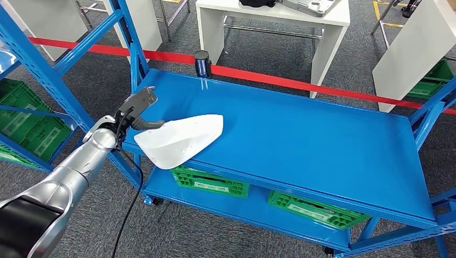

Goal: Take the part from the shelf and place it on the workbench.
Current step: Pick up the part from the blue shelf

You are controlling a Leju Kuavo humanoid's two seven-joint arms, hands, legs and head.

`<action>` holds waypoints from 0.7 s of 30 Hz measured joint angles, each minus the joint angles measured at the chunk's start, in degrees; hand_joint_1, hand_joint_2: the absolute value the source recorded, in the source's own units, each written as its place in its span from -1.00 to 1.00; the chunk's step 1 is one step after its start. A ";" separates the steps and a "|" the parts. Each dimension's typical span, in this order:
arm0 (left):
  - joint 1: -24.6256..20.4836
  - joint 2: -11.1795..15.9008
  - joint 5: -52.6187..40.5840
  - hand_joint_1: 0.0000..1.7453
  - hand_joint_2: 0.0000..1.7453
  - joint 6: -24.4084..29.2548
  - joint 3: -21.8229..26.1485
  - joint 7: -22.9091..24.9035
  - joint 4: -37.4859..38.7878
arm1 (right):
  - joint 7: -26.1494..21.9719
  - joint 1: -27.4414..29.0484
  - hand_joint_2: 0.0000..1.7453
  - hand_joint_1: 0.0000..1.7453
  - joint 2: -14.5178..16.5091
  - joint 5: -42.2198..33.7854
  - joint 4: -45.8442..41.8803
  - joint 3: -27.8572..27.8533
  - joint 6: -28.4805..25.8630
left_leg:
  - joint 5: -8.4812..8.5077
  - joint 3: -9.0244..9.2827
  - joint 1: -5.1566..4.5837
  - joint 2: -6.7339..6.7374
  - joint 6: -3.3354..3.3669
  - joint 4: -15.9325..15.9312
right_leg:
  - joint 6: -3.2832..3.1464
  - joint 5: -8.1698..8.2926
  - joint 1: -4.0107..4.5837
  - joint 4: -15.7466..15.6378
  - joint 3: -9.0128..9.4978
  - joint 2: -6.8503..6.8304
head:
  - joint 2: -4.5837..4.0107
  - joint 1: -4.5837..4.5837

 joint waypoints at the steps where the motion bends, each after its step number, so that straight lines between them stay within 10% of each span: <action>1: 0.01 0.00 0.00 -1.00 1.00 0.00 0.08 0.00 0.01 | 0.00 0.00 -1.00 -1.00 0.00 0.01 0.00 0.01 0.00 | 0.00 0.00 0.00 0.00 0.00 0.00 | 0.00 0.00 0.00 0.00 0.00 0.00 | 0.00 0.00; 21: 4.04 0.05 3.54 -1.00 1.00 -3.07 2.65 1.05 -1.46 | -2.40 0.19 -1.00 -1.00 -0.26 -0.19 0.00 1.36 -1.64 | 0.00 0.00 0.00 0.01 0.00 0.00 | 0.00 0.00 0.00 0.00 -0.01 0.00 | 0.00 0.00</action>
